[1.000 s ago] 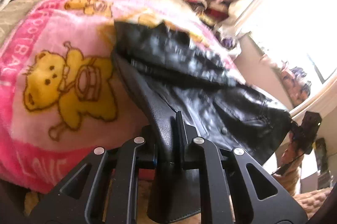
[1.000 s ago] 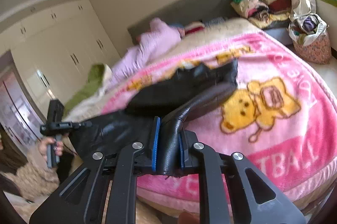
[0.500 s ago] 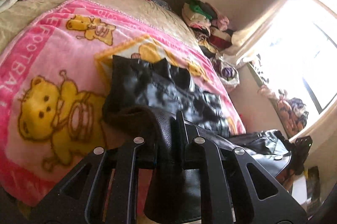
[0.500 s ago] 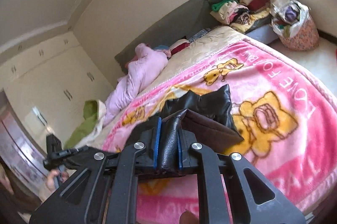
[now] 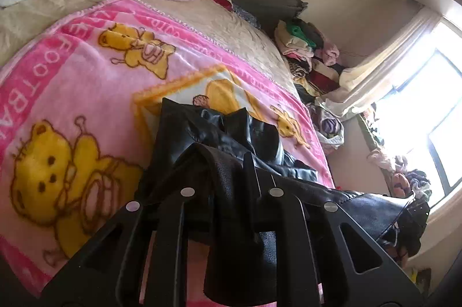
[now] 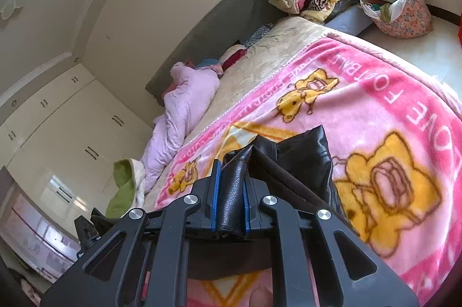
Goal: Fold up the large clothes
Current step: 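Fold the lifted hem up toward the collar with both tools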
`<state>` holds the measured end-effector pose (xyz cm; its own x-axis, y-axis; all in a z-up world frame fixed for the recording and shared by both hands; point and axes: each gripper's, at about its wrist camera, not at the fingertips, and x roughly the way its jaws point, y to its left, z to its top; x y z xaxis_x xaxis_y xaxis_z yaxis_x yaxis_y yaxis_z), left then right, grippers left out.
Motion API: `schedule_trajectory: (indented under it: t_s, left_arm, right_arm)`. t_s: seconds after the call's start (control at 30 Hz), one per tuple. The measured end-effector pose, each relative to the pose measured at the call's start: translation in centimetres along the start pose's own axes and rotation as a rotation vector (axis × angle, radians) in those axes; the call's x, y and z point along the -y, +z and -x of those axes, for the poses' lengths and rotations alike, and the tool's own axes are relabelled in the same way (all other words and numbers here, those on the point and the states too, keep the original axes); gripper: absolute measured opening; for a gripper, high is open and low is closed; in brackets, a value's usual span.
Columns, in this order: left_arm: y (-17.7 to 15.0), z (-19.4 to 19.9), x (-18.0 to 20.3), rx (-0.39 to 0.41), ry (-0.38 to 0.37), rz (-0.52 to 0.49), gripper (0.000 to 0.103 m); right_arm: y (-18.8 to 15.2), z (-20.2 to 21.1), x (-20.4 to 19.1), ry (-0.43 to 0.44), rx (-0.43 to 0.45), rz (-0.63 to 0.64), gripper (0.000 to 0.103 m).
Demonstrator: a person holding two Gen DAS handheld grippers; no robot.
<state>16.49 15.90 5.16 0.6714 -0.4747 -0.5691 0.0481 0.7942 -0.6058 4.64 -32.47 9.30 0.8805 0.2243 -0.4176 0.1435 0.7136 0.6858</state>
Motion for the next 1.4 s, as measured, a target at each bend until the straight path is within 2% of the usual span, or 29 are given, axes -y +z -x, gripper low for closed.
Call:
schedule_trajectory:
  t_s: [0.3,0.43,0.5,0.63,0.77,0.9,1.07,1.27,1.4]
  left_arm:
    - [1.4,-3.5,-2.1,-0.003,0.009,0.093,0.012]
    - [1.7,-4.6,-3.3,0.004,-0.034,0.148,0.014]
    - [1.7,-5.4,-3.6,0.009,-0.023,0.158,0.014]
    - [1.8,-6.8,-3.9,0.021,0.001,0.149,0.015]
    - [1.2,-7.5,-4.3,0.057,-0.016,0.129,0.015]
    - [1.1,-7.8,-3.9,0.052,-0.004,0.06,0.019]
    - [1.4,-8.2,-4.1,0.046,-0.018,0.045,0.022]
    - [1.5,-8.4,-4.0,0.052,-0.032,0.036,0.032]
    - [1.8,-7.0,-3.5,0.125,-0.016,0.016,0.044]
  right_arm:
    - [1.8,-3.8,1.8,-0.079,-0.046,-0.038,0.012]
    - [2.5,-5.8,2.4,-0.136,-0.068,-0.01,0.012]
    - [2.6,-6.7,2.6,-0.159,-0.077,-0.002,0.012]
    - [2.6,-8.5,3.6,-0.208,-0.09,-0.004,0.012]
    - [2.1,-9.8,4.3,-0.255,-0.092,0.02,0.012]
    - [1.7,-10.8,4.8,-0.29,-0.099,0.041,0.012]
    - [1.6,-11.8,5.0,-0.317,-0.097,0.04,0.013]
    - [1.4,-12.6,5.2,-0.341,-0.102,0.029,0.017]
    - [1.2,-12.9,5.1,-0.344,-0.105,0.015,0.022]
